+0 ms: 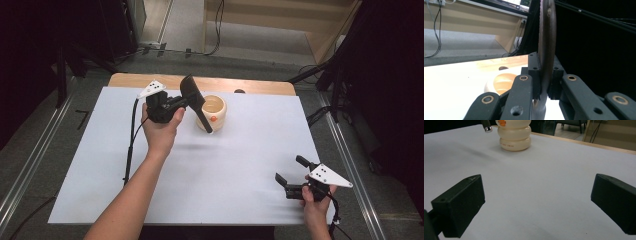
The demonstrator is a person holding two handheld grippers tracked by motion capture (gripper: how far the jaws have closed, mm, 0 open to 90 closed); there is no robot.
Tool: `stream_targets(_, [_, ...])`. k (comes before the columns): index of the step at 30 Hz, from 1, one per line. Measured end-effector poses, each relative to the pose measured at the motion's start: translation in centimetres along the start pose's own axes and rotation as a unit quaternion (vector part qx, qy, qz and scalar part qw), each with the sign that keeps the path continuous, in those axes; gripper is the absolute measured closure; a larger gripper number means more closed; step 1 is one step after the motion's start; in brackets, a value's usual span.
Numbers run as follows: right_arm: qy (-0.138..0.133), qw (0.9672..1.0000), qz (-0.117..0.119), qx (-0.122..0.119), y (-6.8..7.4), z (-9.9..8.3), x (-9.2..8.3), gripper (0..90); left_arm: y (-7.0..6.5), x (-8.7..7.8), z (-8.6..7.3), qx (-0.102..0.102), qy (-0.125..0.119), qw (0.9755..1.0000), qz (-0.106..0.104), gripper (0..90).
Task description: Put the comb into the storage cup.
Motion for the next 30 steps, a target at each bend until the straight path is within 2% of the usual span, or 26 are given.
stream_targets(15, [0.003,1.0000,0.001,0.000,-0.1,-0.2,0.1,0.0,0.4,1.5,1.3,0.002,-0.004,1.0000,0.005,84.2])
stream_targets(24, [0.005,1.0000,0.002,0.000,-0.1,-0.2,0.2,0.0,0.6,1.8,2.5,-0.005,-0.013,0.9999,0.003,84.2])
stream_targets(30, [0.004,1.0000,0.002,0.001,-0.1,-0.2,0.3,0.0,0.6,2.0,3.3,-0.002,-0.018,0.9998,0.006,84.3])
Point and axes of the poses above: each handheld gripper's, and its own axes: x roughly forward along the jaws, z roughly out of its top, y roughly to its left, the point moved 5 cm from there along x, roughly forward along the jaws, and after that the axes turned 5 degrees about -y, right-handed, at the moved point
